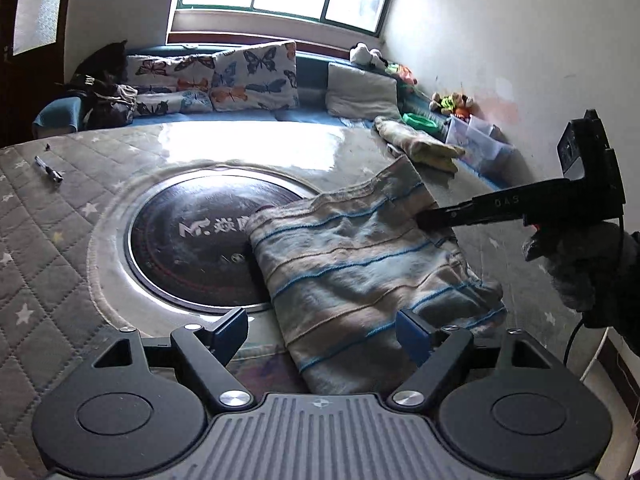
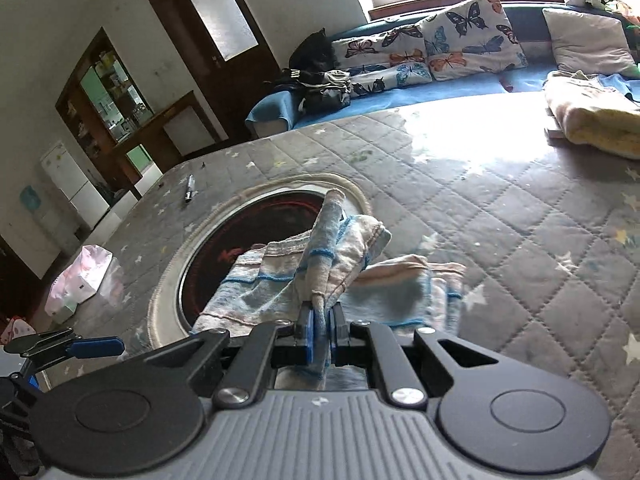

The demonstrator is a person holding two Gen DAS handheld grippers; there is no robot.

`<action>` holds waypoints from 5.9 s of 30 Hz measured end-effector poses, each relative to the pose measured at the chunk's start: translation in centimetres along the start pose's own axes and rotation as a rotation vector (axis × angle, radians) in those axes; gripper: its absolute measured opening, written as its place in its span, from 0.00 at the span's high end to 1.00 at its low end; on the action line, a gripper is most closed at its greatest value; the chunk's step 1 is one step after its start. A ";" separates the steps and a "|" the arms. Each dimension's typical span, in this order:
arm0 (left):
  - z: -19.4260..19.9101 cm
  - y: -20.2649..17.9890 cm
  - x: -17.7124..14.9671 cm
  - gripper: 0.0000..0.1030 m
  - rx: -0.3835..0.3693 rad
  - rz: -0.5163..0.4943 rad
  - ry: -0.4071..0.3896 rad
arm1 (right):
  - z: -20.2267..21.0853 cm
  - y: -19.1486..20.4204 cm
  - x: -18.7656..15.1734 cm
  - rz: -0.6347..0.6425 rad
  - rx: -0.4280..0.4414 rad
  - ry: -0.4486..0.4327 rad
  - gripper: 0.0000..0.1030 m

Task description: Fold clothes

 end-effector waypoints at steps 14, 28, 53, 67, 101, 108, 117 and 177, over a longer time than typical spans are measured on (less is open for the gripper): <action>-2.8 -1.2 -0.4 0.19 0.032 -0.070 0.077 | -0.3 -3.1 -1.4 -0.054 0.012 0.021 0.94; -3.7 -3.1 0.5 0.19 0.009 -0.135 0.083 | -0.4 -3.8 -3.1 -0.114 0.051 0.023 0.83; -6.2 -5.5 1.5 0.21 0.028 -0.338 0.078 | 1.7 3.1 -7.1 0.245 -0.133 0.051 0.90; -5.0 -3.3 1.0 0.21 0.085 -0.336 0.064 | 2.1 3.4 -9.0 0.303 -0.202 0.081 0.88; -10.0 -3.5 6.9 0.34 0.006 -0.276 0.049 | -4.1 -2.3 1.9 0.168 -0.241 0.053 0.86; -13.2 -1.1 9.8 0.49 0.029 -0.230 0.072 | -4.6 -4.0 2.3 0.107 -0.196 0.042 0.87; -12.7 -2.2 11.5 0.55 -0.009 -0.243 0.030 | -4.5 -4.1 2.5 0.106 -0.171 0.036 0.87; -9.0 0.9 4.8 0.49 0.059 -0.007 0.081 | -1.4 -5.2 -5.3 -0.170 -0.061 -0.104 0.53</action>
Point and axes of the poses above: each gripper's, at about its wrist camera, not at the fingertips, and z roughly against the way its jaws point, y to its left, x to its top, the point moved 6 cm from there along -z, roughly the way its jaws point, and after that the axes turned 14 degrees about y, right-handed, at the moved point
